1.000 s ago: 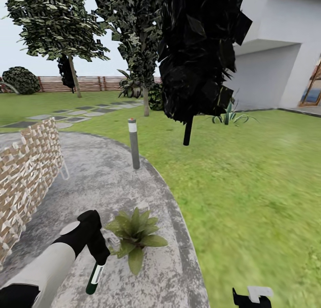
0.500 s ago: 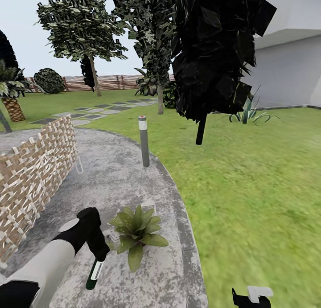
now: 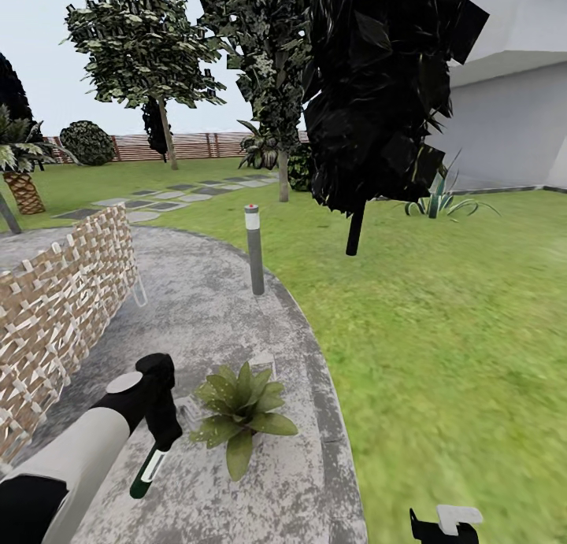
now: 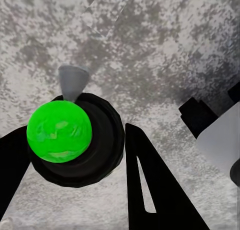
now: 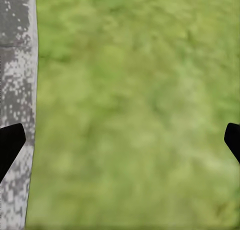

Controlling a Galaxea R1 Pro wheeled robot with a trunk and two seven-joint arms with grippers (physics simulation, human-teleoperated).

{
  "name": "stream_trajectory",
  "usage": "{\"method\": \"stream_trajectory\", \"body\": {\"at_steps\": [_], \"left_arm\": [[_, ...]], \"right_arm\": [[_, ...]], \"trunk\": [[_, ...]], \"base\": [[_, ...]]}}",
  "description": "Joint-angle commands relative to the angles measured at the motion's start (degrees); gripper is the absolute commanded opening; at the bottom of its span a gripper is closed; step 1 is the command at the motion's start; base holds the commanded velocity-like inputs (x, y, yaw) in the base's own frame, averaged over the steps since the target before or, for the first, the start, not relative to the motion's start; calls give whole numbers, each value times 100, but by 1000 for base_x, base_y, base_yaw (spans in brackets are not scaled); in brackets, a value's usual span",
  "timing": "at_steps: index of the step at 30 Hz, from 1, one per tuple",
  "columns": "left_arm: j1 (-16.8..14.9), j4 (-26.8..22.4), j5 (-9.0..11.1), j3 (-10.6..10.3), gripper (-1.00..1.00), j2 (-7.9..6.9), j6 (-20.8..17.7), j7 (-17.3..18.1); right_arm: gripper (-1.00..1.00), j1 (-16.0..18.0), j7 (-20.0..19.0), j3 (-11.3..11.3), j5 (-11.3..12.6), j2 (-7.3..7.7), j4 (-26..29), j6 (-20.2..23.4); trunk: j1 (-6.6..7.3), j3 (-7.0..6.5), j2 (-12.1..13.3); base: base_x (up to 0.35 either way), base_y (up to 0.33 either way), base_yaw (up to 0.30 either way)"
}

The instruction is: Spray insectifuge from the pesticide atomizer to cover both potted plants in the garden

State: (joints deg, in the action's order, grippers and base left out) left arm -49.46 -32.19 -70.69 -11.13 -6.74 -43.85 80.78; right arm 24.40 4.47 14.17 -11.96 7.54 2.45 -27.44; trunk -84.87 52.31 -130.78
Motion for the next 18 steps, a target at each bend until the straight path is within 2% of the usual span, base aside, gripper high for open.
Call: {"method": "stream_trajectory", "body": {"at_steps": [1,3,8,15,18], "left_arm": [[-2,-17,-7,-24,-100,-11,-67,49],[-2,-29,8,8,-100,-16,-70,51],[-2,-64,20,353,-100,26,-70,40],[-2,-81,20,400,-100,67,-63,32],[-2,-85,20,406,-100,81,-64,34]], "right_arm": [[100,4,28,33,-61,1,-7,-19],[100,4,28,33,-61,2,-7,-19],[100,4,28,32,-61,-6,-7,-20],[100,4,28,32,-61,-7,-7,-16],[100,4,28,33,-61,-7,-7,-18]], "trunk": [[1,6,-2],[1,6,-2],[1,6,-2],[1,6,-2],[1,6,-2]], "base": [[0,0,0],[0,0,20],[0,0,219],[0,-3,275],[64,-163,229]]}}
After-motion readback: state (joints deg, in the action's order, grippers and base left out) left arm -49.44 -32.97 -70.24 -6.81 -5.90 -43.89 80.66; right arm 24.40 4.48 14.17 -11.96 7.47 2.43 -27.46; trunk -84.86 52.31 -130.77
